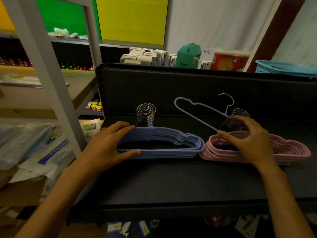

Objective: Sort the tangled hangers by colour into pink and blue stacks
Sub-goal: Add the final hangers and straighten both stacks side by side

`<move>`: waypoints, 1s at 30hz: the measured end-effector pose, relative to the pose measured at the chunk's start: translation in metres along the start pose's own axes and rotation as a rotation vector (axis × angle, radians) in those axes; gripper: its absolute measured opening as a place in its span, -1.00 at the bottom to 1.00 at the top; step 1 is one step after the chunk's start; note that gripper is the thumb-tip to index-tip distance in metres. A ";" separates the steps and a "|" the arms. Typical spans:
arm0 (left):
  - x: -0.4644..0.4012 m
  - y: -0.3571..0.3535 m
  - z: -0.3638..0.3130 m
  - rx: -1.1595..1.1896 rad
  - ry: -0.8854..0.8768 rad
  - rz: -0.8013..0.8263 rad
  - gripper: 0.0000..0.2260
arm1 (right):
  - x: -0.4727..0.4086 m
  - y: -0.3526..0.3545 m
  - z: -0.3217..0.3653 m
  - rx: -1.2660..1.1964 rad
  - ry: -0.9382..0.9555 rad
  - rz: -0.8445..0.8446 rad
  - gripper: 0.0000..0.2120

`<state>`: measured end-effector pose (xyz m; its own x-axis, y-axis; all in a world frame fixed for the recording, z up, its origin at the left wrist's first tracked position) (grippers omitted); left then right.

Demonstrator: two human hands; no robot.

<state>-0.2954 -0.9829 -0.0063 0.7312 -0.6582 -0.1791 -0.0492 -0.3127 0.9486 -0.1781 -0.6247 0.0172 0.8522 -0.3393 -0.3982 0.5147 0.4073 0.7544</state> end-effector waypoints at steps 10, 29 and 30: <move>0.003 -0.002 -0.004 0.012 0.052 0.016 -0.25 | -0.001 -0.004 0.007 0.018 0.014 0.006 -0.26; 0.053 0.064 0.023 -0.340 0.294 -0.105 -0.39 | -0.009 -0.079 0.101 0.077 0.407 0.246 -0.26; 0.053 0.065 0.022 -0.338 0.285 -0.109 -0.39 | -0.008 -0.085 0.105 0.080 0.422 0.269 -0.26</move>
<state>-0.2748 -1.0536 0.0399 0.8803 -0.4042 -0.2484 0.2288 -0.0970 0.9686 -0.2386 -0.7457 0.0112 0.9259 0.1472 -0.3480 0.2772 0.3613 0.8903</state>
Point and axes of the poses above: each hand's wrist, its own x-axis away from the middle knuckle, its own y-axis out of the back of the hand, z = x × y, the point moved 3 cm from there along -x, towards the middle knuckle, and after that the axes turned 8 degrees about z, right-handed, at the moved point
